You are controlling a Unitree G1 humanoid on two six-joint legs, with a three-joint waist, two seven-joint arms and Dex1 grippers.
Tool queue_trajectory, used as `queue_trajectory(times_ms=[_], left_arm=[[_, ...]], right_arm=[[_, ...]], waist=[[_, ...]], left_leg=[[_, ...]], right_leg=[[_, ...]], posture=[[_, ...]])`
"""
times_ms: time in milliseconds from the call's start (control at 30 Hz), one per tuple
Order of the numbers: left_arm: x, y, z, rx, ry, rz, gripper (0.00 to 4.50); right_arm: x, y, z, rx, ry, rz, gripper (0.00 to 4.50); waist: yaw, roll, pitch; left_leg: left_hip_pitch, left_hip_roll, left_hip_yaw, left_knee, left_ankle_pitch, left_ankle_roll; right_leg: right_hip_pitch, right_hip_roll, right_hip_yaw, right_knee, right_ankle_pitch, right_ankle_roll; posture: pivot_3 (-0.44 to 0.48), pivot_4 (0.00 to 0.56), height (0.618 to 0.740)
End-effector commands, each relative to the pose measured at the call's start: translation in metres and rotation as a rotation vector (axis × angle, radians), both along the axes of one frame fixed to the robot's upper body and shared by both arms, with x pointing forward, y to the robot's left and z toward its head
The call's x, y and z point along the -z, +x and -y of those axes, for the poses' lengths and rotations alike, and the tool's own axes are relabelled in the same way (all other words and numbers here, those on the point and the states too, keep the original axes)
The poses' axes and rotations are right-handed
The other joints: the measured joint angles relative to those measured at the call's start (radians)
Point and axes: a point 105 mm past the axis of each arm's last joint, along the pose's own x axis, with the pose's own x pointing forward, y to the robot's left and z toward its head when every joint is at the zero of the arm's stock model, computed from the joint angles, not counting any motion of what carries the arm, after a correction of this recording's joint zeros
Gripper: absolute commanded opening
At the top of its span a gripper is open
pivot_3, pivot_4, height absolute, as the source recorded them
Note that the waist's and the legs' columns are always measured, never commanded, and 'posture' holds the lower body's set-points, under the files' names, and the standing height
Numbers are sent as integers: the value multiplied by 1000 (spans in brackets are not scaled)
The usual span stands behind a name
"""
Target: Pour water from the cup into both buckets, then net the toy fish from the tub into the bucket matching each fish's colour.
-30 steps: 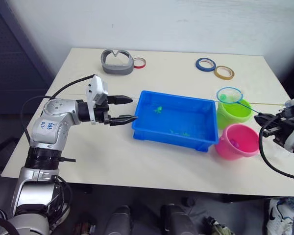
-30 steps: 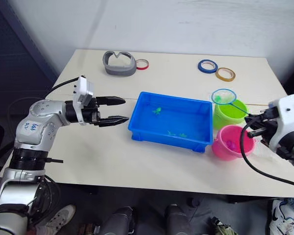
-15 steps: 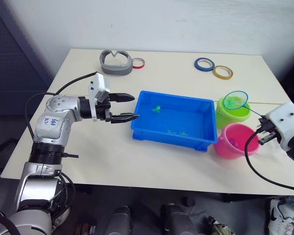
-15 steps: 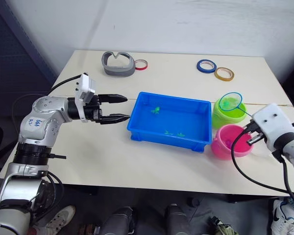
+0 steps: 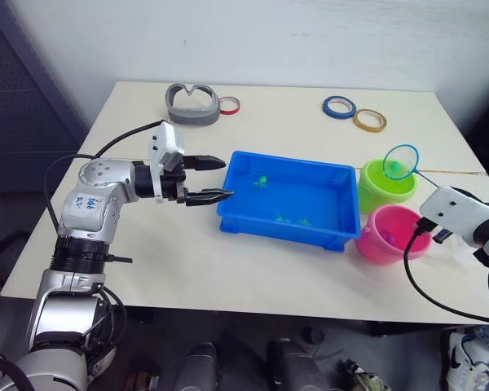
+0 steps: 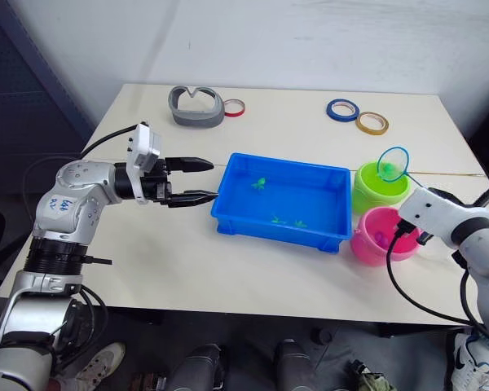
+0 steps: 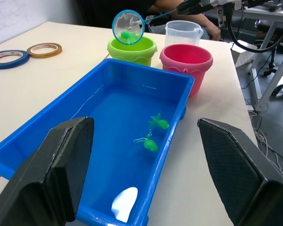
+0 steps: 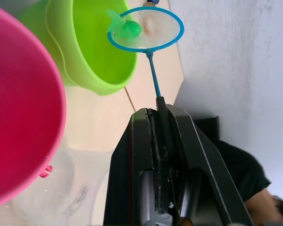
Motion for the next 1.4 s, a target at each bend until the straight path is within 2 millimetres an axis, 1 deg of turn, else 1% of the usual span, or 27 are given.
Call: queue_trajectory(times_ms=[33,267,400,533,600,700,767,867,967,1100,1200,1267,1400], left_arm=[[-7,-5,4,21,1,34,3841],[-7,-6,4,19,3,34,3841],[-7,-6,5,19,3,34,3841],[-7,-6,4,20,3,32,3841],[-7,-6,4,18,3,32,3841],[-7,-7,0,15,2,29,3841],[-6,-10,-8,13,12,14,3841],[-5,-16,-18,27,33,-16,3841],[1,-23,-27,40,73,-60,3841],[3,-30,-32,46,84,-96,3841],[6,-35,-35,39,95,-101,3841],[11,-38,-38,23,117,-96,3841],[17,-45,-42,11,129,-104,3841]], right_arm=[[-14,1,-2,-34,-166,51,0],[-20,0,1,-57,-354,63,0],[-16,-2,3,-66,-410,41,0],[-15,-4,2,-66,-336,44,0],[-21,-6,0,-64,-265,51,0],[-35,-9,-2,-76,-165,63,0],[-47,-12,-12,-125,-48,58,0],[-55,-14,-27,-203,74,19,0],[-53,-14,-45,-299,164,-58,0],[-43,-11,-61,-377,225,-153,0],[-29,-6,-73,-429,224,-222,0],[-18,-2,-79,-455,215,-265,0],[-2,4,-85,-490,192,-319,0]], waist=[[0,0,0],[0,0,0],[0,0,0],[0,0,0],[-1,0,0],[-1,0,0],[-1,0,0],[-11,0,0],[-16,0,0],[-21,0,0],[-22,0,0],[-23,0,0],[-25,0,0]], left_leg=[[0,0,0,0,0,0],[0,0,1,0,0,0],[1,0,1,0,0,-1],[2,0,1,0,0,-1],[2,0,2,0,0,-1],[2,1,2,0,0,-1],[2,1,1,1,0,-1],[4,1,1,0,0,-1],[4,2,-1,1,0,-1],[4,2,-2,1,0,-1],[4,1,-2,1,0,-1],[4,1,-2,0,0,-1],[4,1,-2,0,0,-1]], right_leg=[[0,0,0,0,0,0],[0,1,0,0,0,0],[0,1,0,1,0,0],[0,1,0,1,0,0],[1,2,0,1,0,0],[1,2,0,1,0,0],[2,2,0,2,0,0],[3,3,0,2,0,0],[4,3,0,2,0,0],[4,1,1,1,0,0],[4,0,1,1,0,0],[4,0,1,1,0,0],[4,0,1,1,0,0]], posture=[[0,150,740],[0,150,740],[0,150,740],[0,150,740],[0,150,740],[0,150,740],[0,150,740],[0,150,740],[0,150,740],[0,150,740],[0,150,740],[0,150,740],[0,150,740]])
